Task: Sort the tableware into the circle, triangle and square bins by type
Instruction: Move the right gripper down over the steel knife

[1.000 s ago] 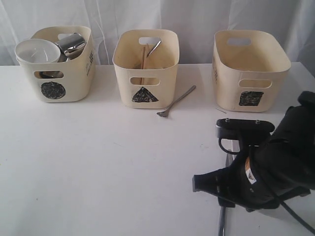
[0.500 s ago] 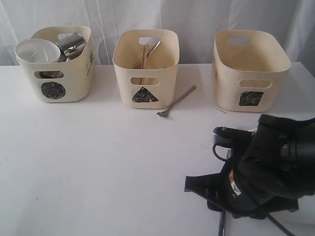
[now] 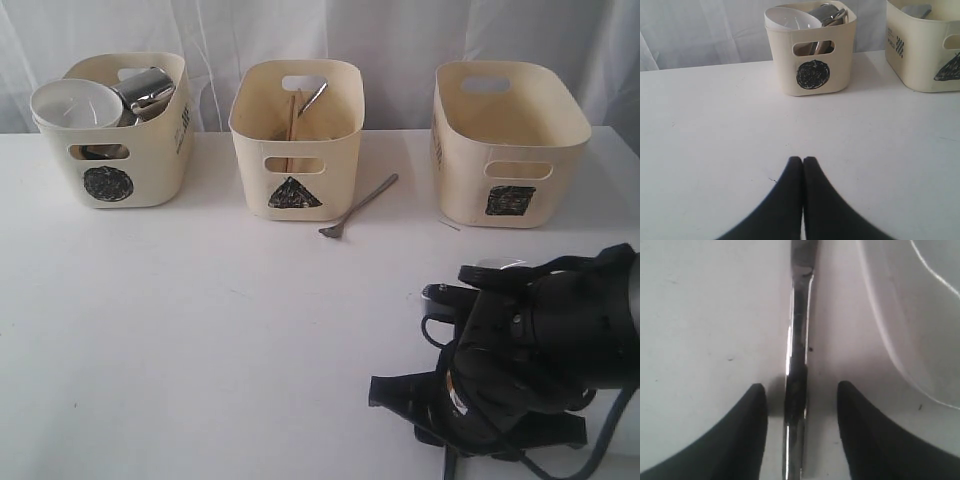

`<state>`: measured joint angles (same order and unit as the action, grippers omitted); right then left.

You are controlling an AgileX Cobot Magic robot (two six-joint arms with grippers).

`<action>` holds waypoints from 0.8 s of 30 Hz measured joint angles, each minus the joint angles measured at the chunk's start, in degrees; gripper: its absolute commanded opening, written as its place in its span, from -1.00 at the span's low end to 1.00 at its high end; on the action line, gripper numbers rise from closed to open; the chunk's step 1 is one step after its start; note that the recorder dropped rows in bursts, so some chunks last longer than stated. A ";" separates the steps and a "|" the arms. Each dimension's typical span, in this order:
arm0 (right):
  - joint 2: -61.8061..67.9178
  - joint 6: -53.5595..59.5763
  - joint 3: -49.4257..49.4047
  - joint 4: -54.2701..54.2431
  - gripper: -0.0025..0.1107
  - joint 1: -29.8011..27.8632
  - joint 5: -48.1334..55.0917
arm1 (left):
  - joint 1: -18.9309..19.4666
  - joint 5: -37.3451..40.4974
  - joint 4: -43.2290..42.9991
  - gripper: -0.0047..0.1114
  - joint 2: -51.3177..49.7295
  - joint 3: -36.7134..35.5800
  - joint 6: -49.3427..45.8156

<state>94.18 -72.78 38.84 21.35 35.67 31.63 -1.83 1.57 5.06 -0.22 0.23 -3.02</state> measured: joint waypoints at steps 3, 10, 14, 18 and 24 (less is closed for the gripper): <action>0.29 -0.25 0.00 0.00 -0.88 0.00 -1.09 | 0.00 0.00 0.00 -0.89 0.00 0.00 0.00; 0.27 -0.70 0.00 -1.16 -0.96 0.12 -5.96 | 0.00 0.00 0.00 -0.89 0.00 0.00 0.00; -2.03 2.39 0.00 -1.80 -0.96 1.70 -9.62 | 0.00 0.00 0.00 -0.89 0.00 0.00 0.00; -6.57 8.82 0.63 0.14 -0.96 3.50 -11.67 | 0.00 0.00 0.00 -0.89 0.00 0.00 0.00; -10.18 10.27 2.30 10.25 -0.96 3.71 -12.09 | 0.00 0.00 0.00 -0.89 0.00 0.00 0.00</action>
<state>84.00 -62.50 41.14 31.61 39.39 19.53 -1.83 1.57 5.06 -0.22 0.23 -3.02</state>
